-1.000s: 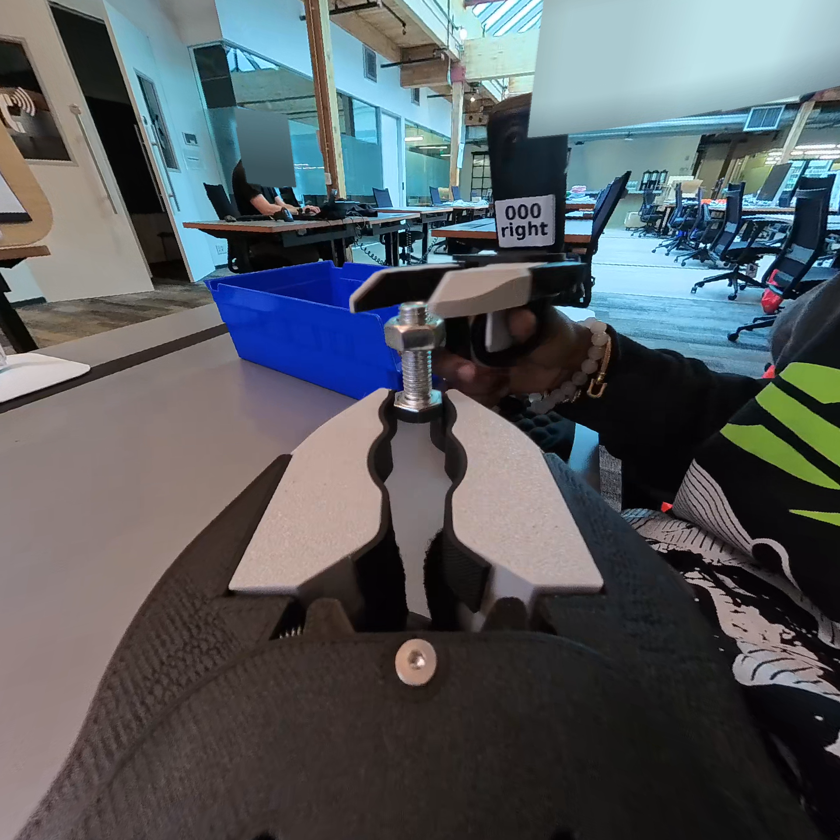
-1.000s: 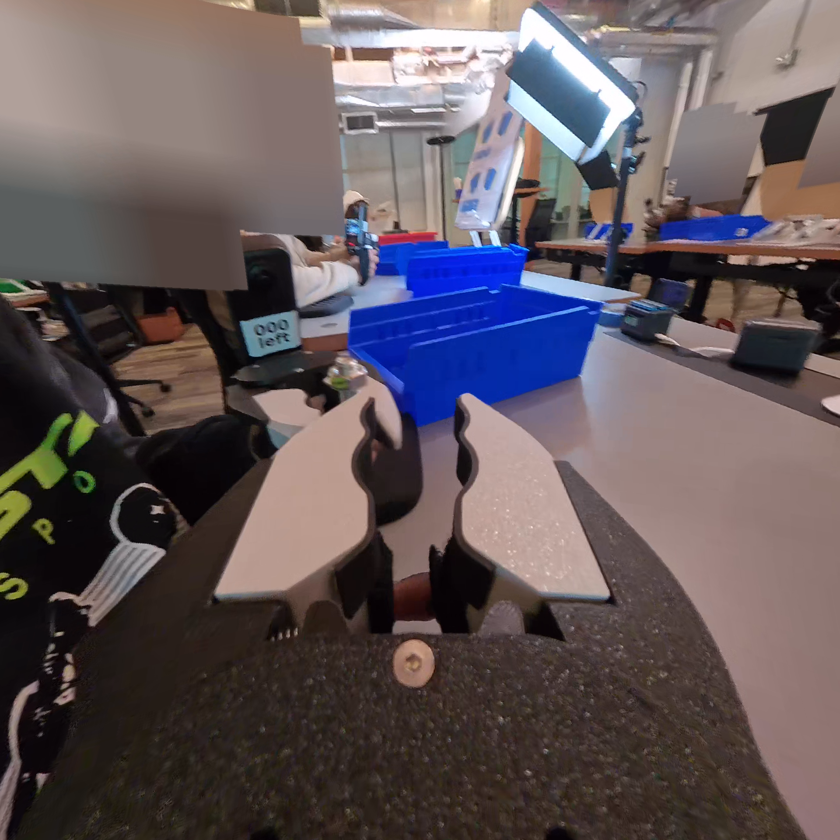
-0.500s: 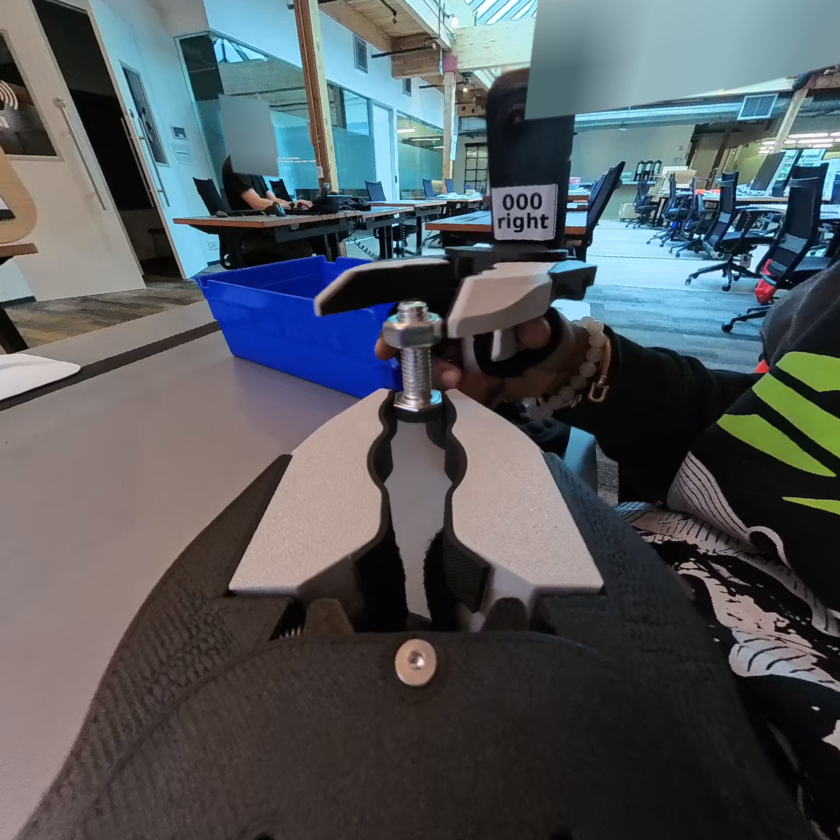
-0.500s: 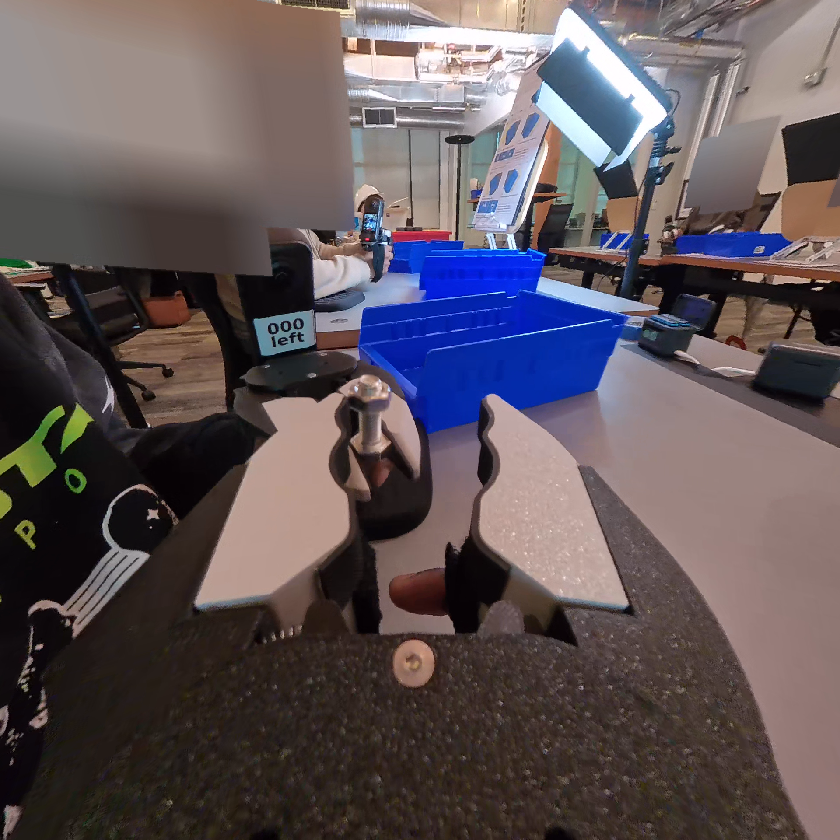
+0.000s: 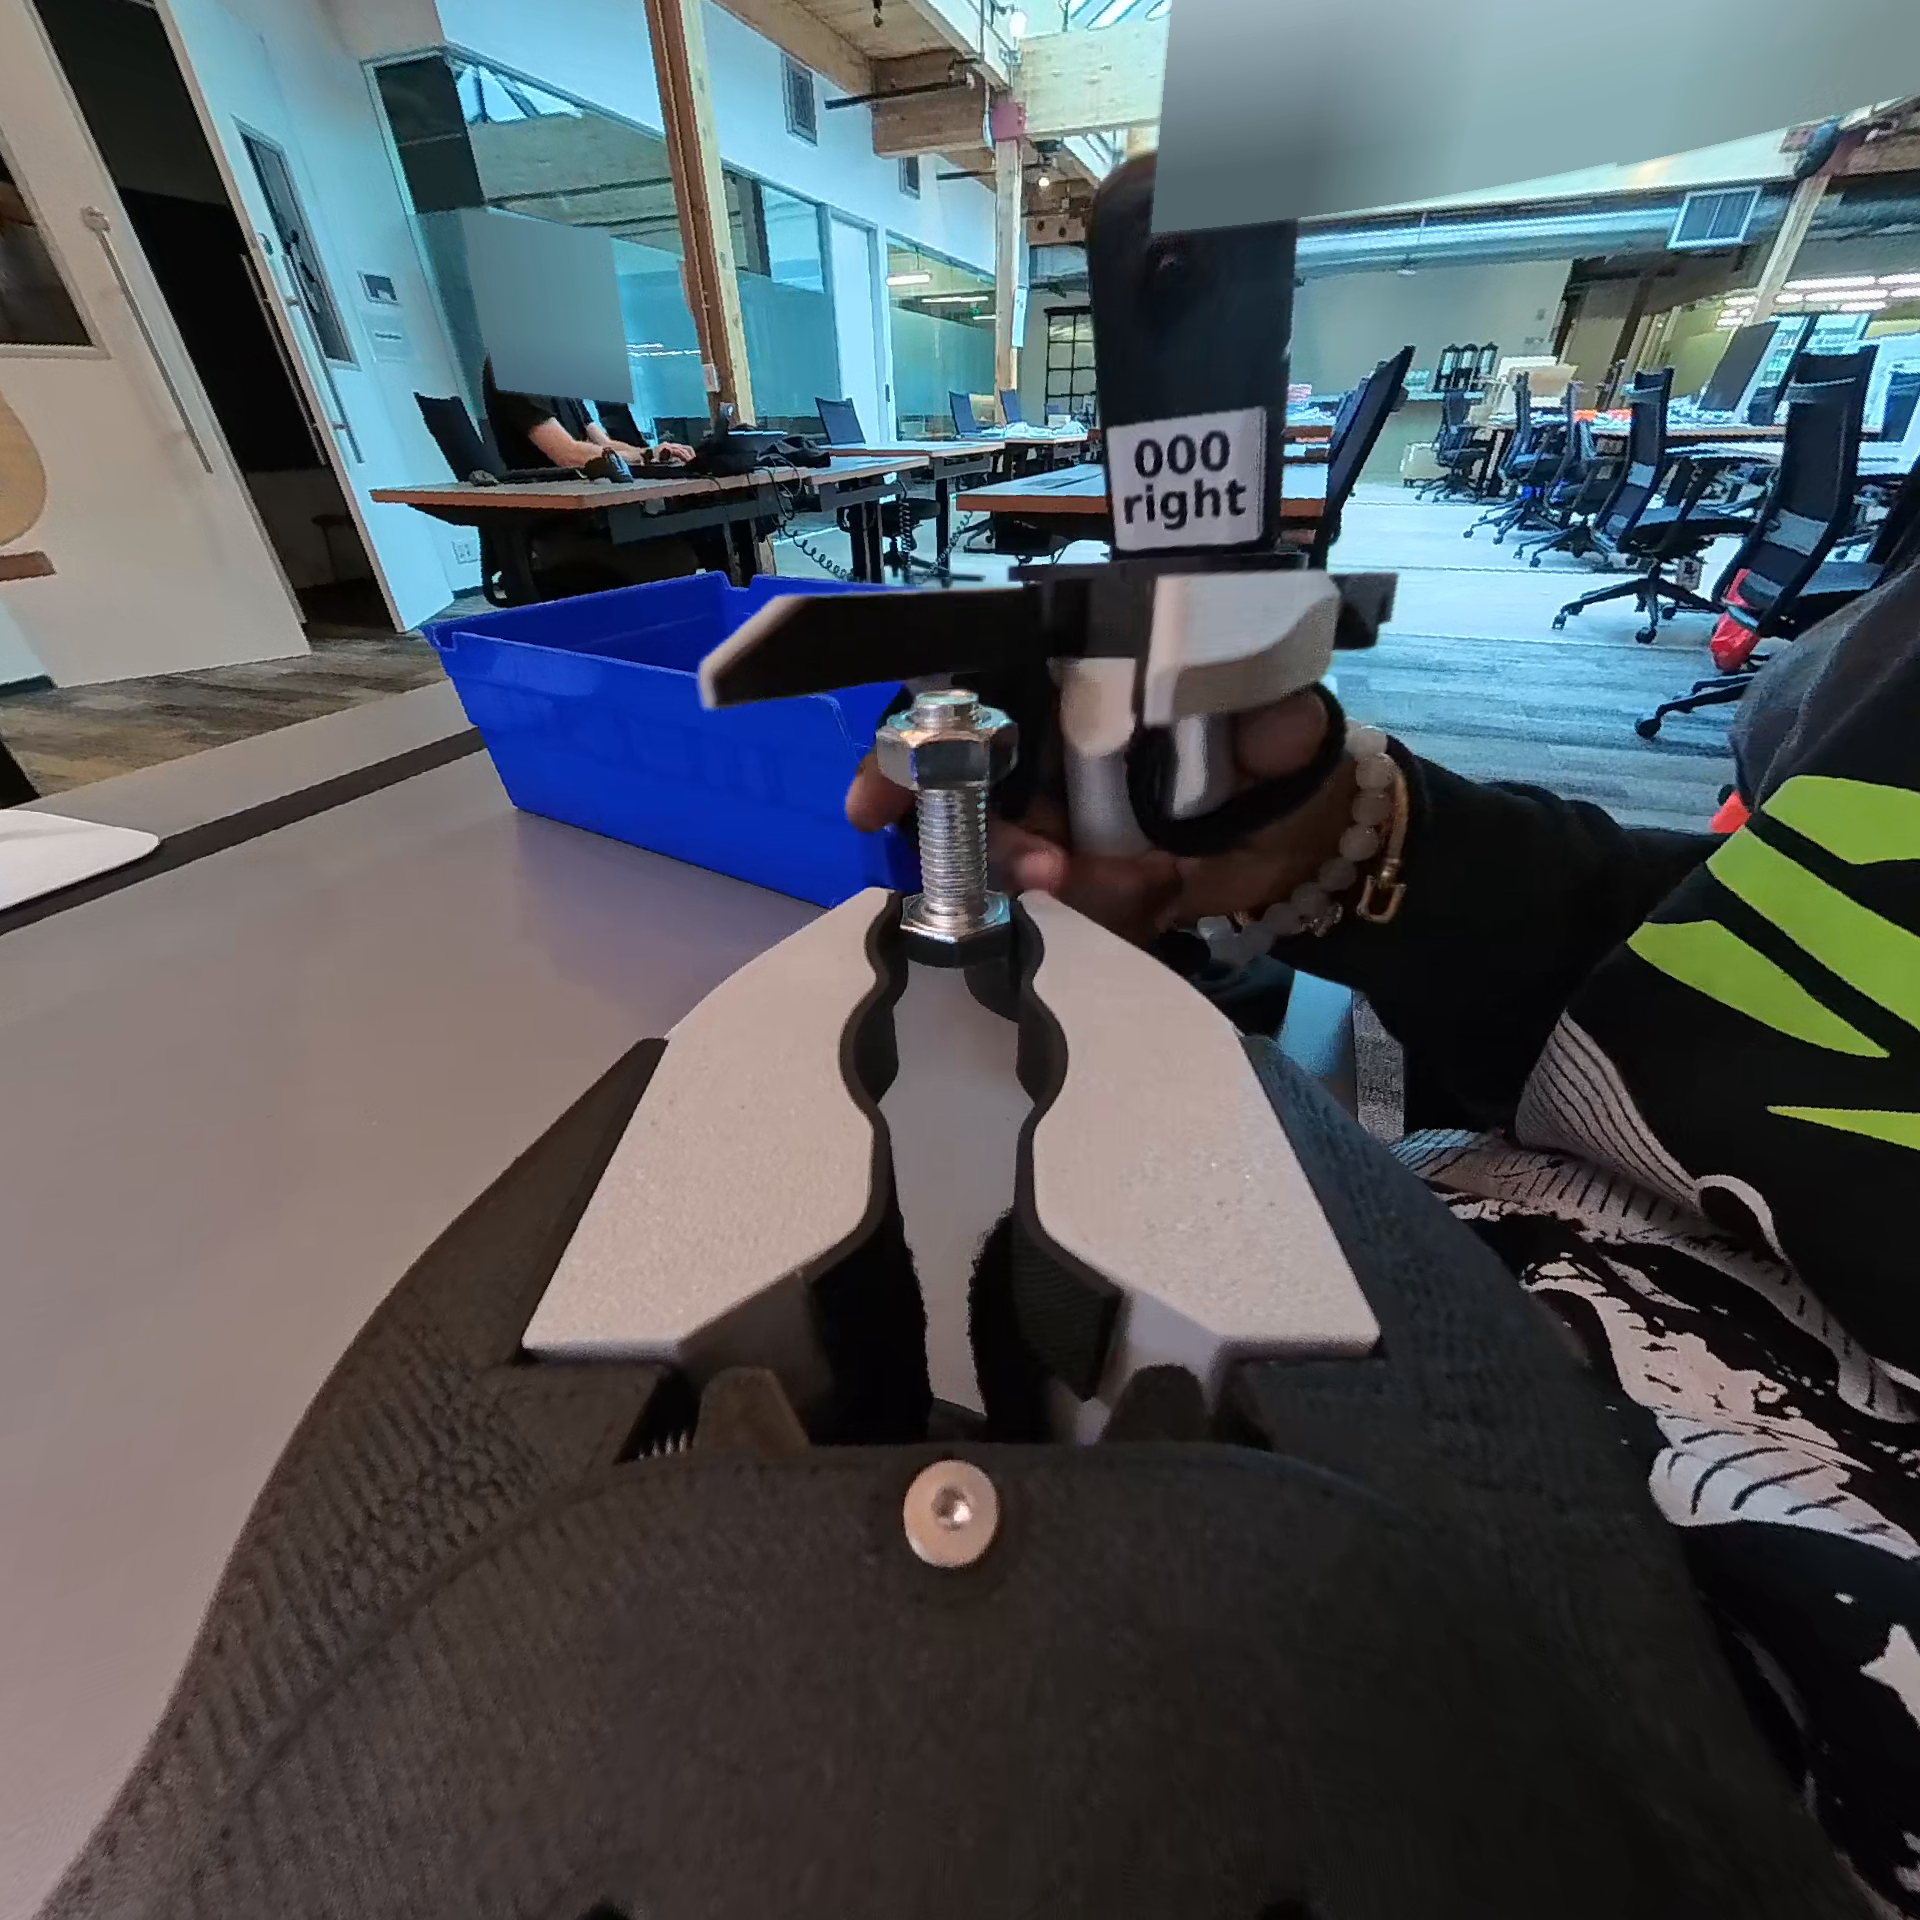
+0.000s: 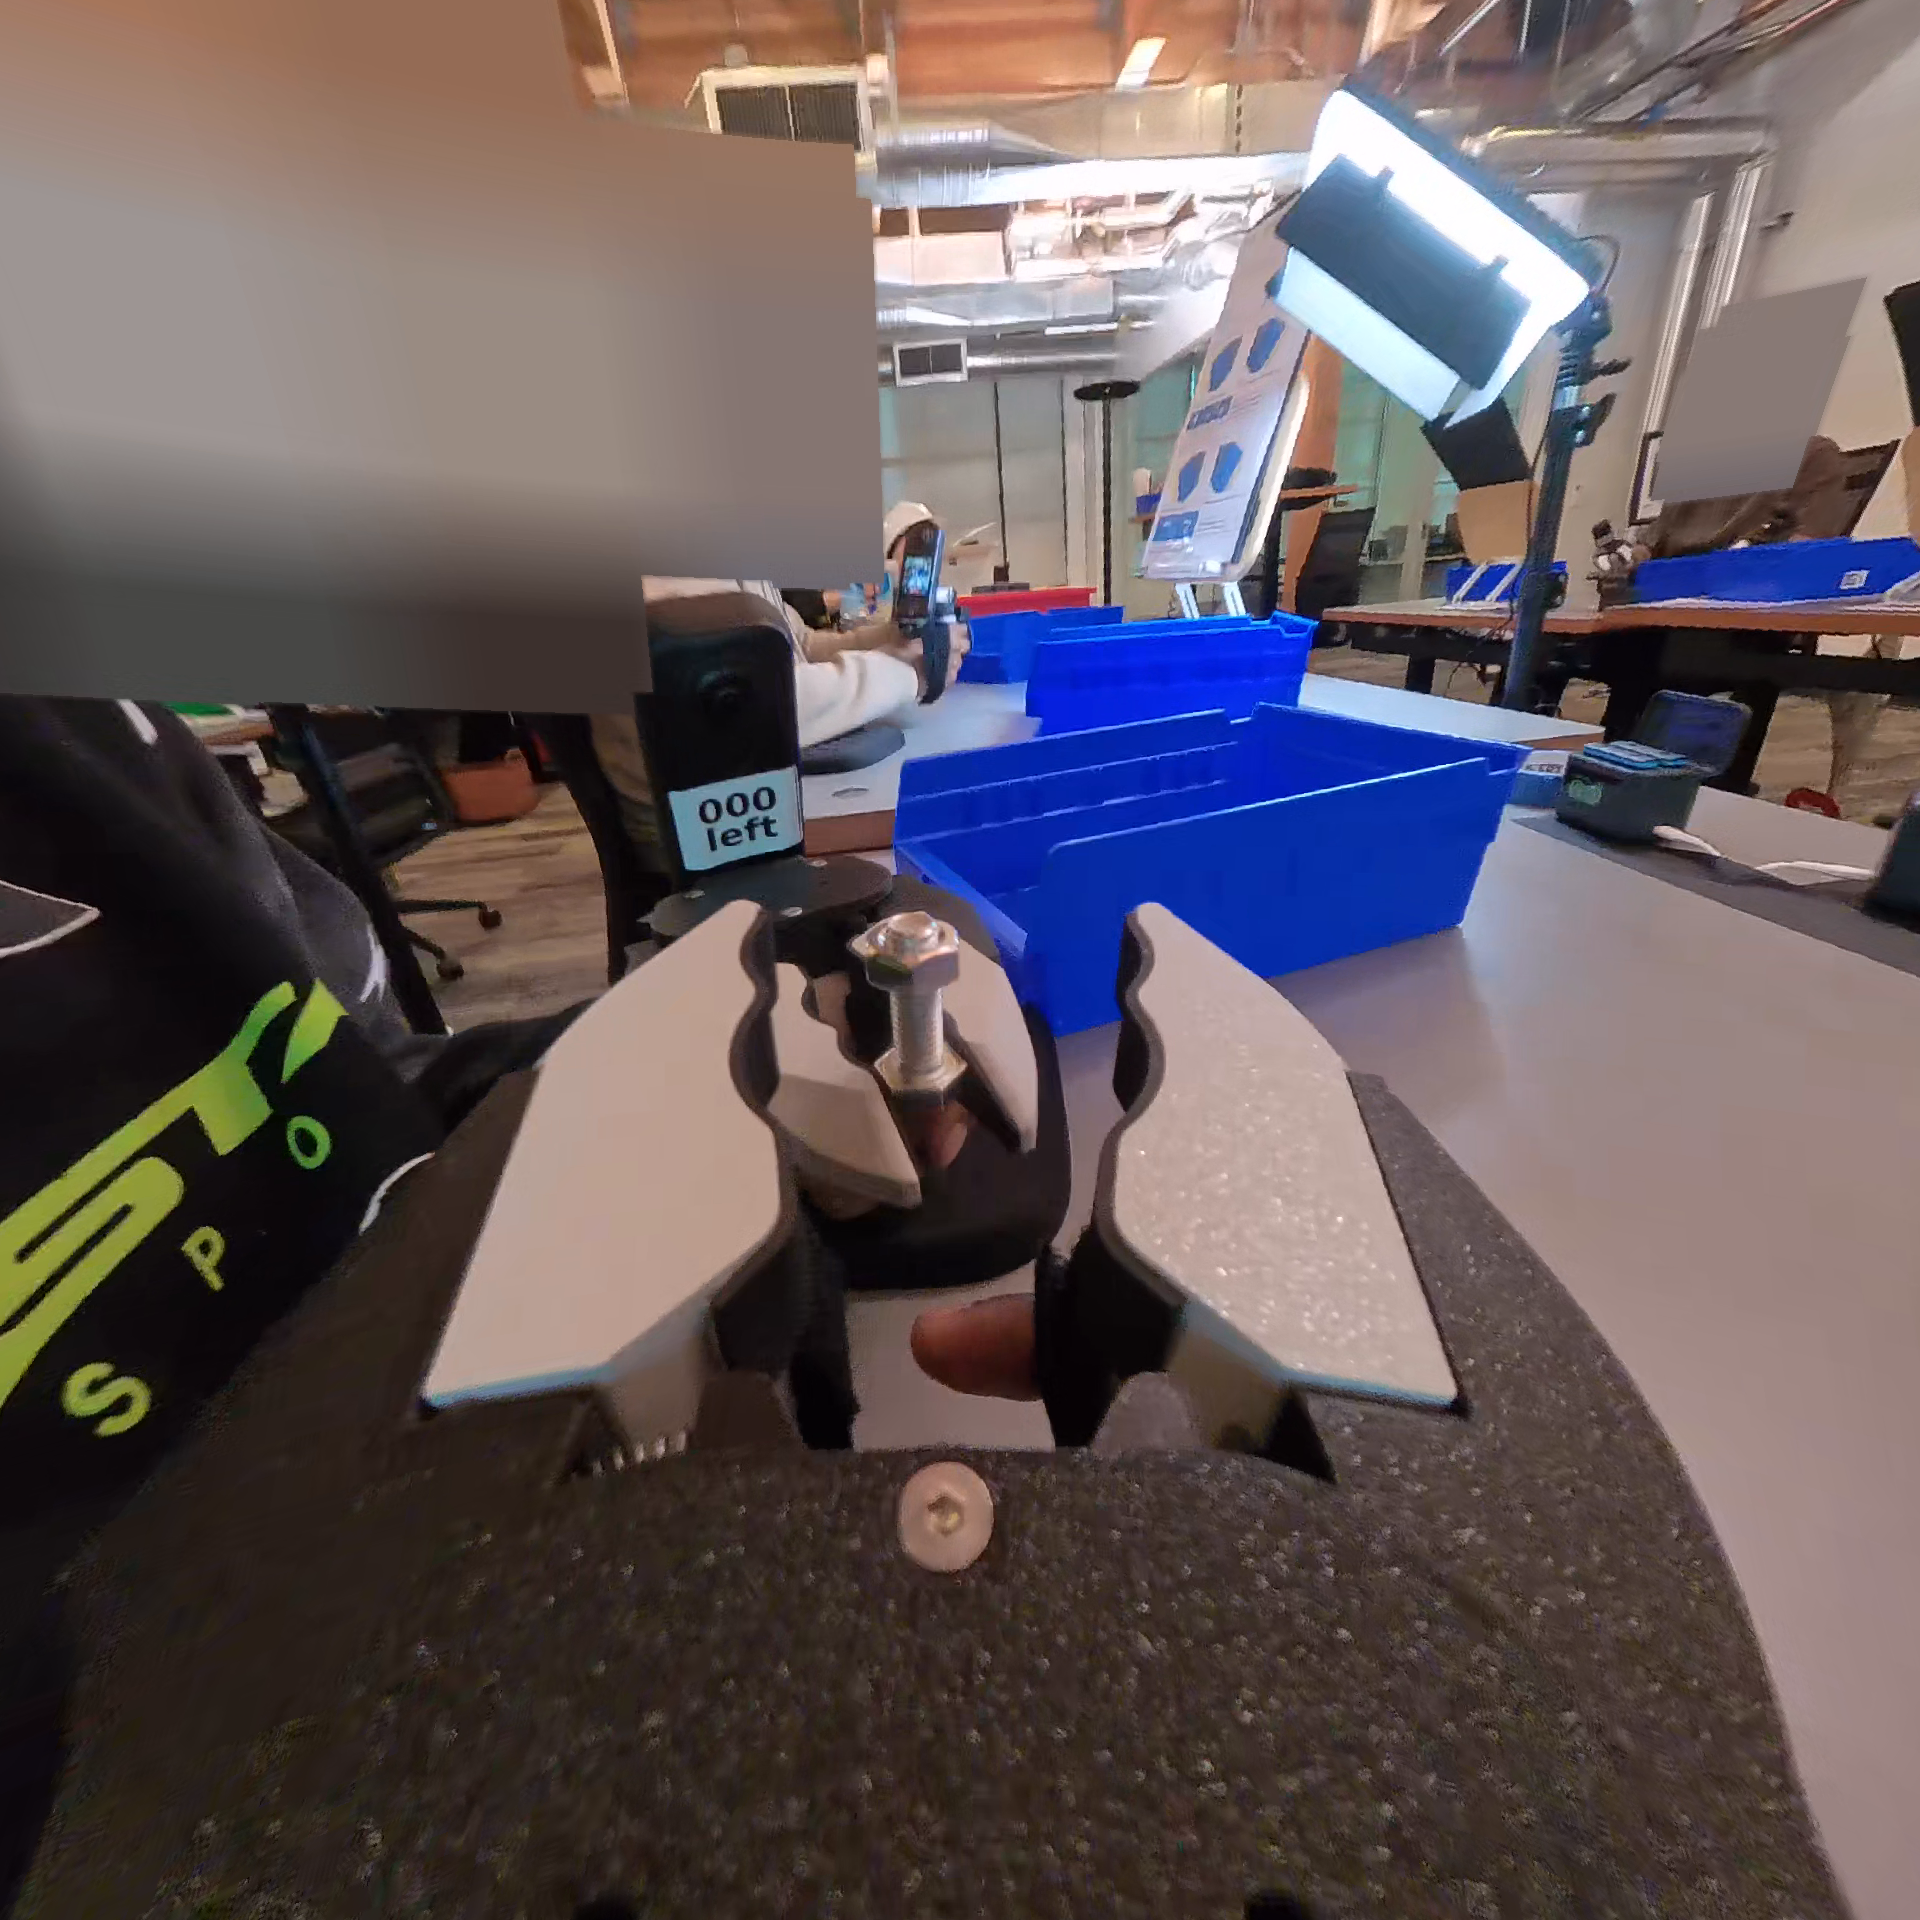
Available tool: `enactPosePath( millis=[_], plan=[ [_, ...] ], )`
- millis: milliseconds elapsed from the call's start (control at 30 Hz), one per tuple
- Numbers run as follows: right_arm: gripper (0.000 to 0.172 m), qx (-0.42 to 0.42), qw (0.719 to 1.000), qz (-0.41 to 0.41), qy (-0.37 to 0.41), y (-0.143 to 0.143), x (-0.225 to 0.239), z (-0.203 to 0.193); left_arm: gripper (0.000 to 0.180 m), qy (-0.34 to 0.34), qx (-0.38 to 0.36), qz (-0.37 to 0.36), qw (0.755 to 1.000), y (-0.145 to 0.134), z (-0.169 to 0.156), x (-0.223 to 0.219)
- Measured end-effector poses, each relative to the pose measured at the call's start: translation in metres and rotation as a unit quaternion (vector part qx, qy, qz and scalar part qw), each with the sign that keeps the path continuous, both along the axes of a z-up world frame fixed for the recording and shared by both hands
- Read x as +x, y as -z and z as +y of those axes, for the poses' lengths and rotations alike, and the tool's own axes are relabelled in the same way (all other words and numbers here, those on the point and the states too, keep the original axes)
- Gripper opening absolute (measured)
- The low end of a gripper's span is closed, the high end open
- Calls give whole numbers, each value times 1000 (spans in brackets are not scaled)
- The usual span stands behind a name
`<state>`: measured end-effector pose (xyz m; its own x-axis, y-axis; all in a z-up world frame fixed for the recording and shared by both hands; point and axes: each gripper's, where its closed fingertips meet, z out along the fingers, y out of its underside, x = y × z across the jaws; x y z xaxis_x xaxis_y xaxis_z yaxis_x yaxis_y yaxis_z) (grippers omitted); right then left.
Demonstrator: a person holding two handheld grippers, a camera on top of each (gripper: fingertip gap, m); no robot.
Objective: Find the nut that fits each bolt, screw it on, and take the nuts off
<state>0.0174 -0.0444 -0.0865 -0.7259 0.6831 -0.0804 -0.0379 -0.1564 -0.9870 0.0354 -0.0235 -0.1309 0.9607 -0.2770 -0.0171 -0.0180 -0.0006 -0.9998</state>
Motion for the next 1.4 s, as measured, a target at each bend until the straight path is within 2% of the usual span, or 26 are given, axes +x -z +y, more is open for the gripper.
enactPosePath(
  millis=[200,467,500,533,567,633,733,967,1200,1400],
  plan=[
    [63,17,1000,-13,11,6,-18,-16,18,3,-2,8,1000,1,0,2],
    [60,22,999,-2,33,7,-8,11,18,5,5,-2,1000,-1,-2,1],
    [54,20,999,-3,41,8,-5,19,18,4,6,-7,1000,-2,-2,0],
    [27,16,997,-6,69,9,-6,32,18,11,10,-9,1000,-3,-3,1],
    [17,13,995,-5,99,10,-7,46,18,10,12,-8,1000,-3,-3,1],
    [11,10,994,-2,111,10,-2,57,18,9,8,-7,1000,-2,-2,1],
    [15,1,995,7,98,6,2,54,18,8,6,-5,1000,-2,-2,1],
    [51,-1,1000,11,16,1,3,12,18,7,2,1,1000,0,-1,2],
    [57,18,1000,-3,4,3,-15,-15,18,7,0,9,1000,1,-1,4],
    [56,15,1000,4,18,3,-12,-4,18,13,3,9,1000,0,-2,4]
  ],
)
